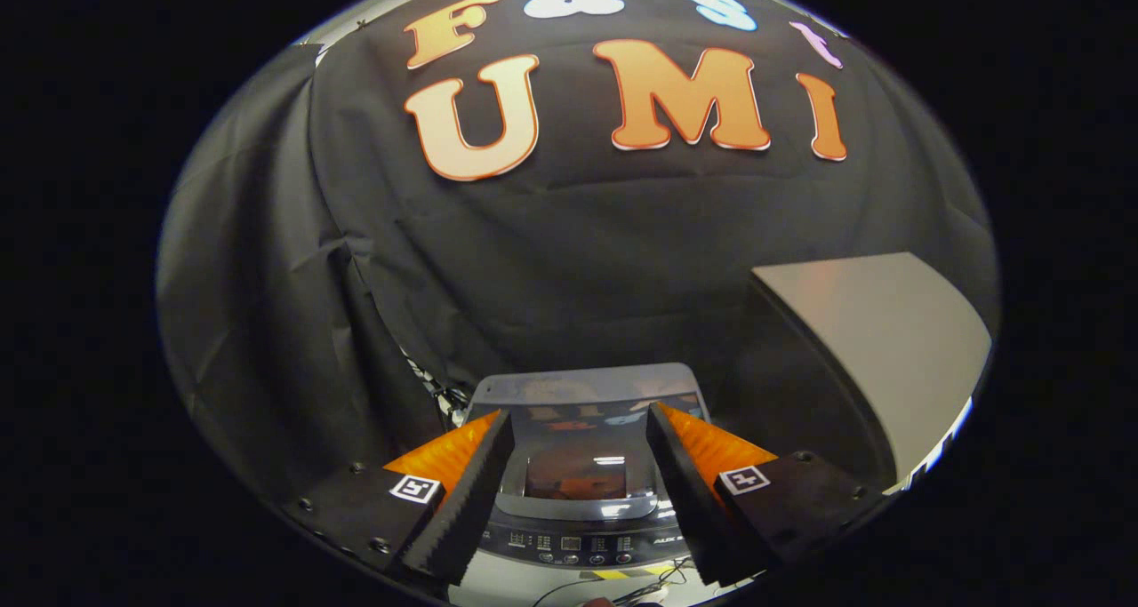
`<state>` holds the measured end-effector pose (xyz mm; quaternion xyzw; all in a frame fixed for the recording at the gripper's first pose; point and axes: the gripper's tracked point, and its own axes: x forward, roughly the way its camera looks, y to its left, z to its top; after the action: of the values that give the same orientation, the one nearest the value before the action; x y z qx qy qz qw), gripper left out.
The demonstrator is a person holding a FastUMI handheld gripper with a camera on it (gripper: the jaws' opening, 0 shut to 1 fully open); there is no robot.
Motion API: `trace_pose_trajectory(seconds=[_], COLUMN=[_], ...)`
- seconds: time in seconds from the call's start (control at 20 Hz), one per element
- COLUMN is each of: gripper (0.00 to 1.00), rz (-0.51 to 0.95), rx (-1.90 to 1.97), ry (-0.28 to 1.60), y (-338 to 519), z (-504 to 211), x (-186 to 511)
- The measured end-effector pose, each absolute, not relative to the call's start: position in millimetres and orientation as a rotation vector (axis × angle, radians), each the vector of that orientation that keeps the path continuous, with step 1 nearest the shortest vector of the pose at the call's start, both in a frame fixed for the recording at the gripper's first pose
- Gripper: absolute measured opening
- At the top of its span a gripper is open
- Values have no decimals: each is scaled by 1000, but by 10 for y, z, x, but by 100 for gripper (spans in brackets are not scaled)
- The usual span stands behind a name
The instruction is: Put the clothes into the washing machine and then close the washing machine lid.
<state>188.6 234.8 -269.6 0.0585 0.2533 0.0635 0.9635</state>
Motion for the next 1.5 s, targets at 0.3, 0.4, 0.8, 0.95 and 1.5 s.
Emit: trace_pose_trajectory(seconds=[0.3,0.4,0.8,0.95,1.5], gripper=[98,98,98,98,97], rz=[119,110,85,78,57], rx=[113,110,62,23,11], ry=[395,357,156,90,-11], y=[1889,1690,858,633,310], z=[-1913,-1654,-645,-353,71], x=[1678,1564,1099,909,439])
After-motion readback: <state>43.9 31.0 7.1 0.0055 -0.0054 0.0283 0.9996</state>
